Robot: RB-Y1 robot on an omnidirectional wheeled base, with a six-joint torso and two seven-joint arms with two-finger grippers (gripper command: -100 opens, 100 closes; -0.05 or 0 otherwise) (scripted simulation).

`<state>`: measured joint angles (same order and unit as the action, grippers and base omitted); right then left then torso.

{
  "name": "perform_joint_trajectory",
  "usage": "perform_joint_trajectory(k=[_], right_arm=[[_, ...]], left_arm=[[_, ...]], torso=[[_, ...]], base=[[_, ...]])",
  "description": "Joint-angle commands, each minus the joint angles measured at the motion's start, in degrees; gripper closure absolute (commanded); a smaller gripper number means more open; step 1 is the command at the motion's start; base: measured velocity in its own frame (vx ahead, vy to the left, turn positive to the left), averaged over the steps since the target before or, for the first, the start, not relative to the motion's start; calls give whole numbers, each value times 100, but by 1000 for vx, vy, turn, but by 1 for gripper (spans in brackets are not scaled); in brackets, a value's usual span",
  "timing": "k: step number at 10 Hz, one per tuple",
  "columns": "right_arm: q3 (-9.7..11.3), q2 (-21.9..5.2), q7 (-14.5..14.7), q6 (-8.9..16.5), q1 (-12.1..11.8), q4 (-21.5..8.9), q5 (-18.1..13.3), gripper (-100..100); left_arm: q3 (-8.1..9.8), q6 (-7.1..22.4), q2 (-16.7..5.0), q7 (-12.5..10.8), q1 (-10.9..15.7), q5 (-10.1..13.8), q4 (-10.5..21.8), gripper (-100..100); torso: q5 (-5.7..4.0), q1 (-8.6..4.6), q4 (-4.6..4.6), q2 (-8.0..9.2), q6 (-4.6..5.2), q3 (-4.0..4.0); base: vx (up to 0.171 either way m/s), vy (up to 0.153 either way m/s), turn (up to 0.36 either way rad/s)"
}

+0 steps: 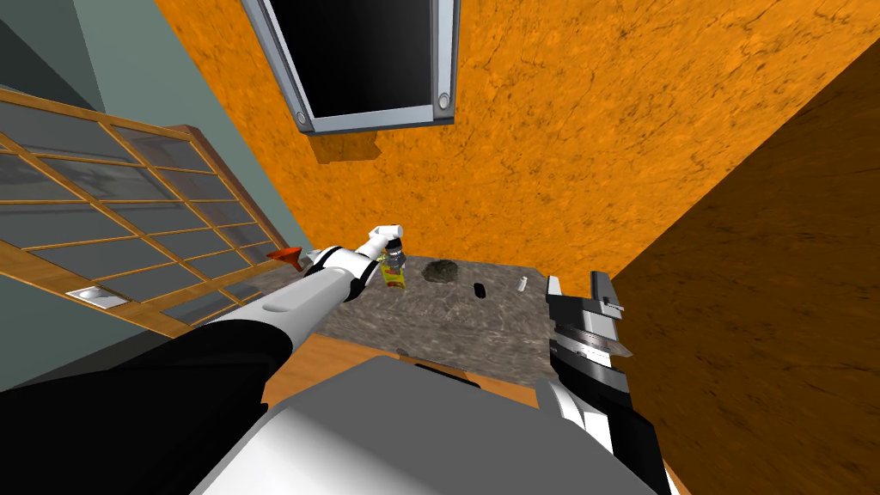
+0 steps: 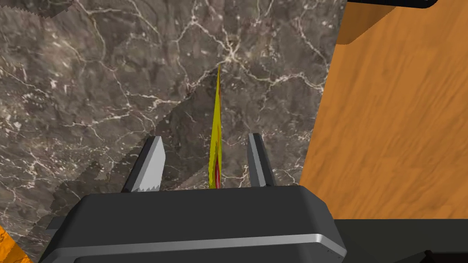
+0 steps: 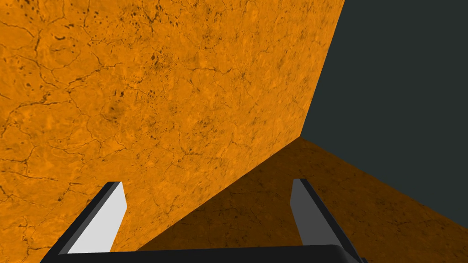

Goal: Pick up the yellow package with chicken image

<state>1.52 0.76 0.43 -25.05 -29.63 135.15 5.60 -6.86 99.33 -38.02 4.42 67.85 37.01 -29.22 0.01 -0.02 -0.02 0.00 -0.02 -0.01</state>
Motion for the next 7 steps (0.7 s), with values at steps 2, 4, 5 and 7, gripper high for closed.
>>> perform_joint_trajectory(k=[2, 4, 5, 7], right_arm=[[0, 0, 0, 0, 0, 0, 0, 0], [0, 0, 0, 0, 0, 0, 0, 0], [0, 0, 0, 0, 0, 0, 0, 0], [0, 0, 0, 0, 0, 0, 0, 0]], left_arm=[[-2, 11, 2, 1, -3, 0, 4, 100], [-7, 44, 1, 5, -4, -2, 10, 100], [-7, 42, 1, 4, -4, -2, 10, 0], [-32, 110, -62, 18, 139, 26, 50, 100]], torso=[[2, 1, 1, -3, 1, -1], [12, 10, 1, -7, 2, -3], [12, 11, 0, -9, 2, -5], [13, 12, -4, -12, 3, -8]], base=[[0, 0, 0], [0, 0, 0], [0, 0, 0], [1, -3, 5]])
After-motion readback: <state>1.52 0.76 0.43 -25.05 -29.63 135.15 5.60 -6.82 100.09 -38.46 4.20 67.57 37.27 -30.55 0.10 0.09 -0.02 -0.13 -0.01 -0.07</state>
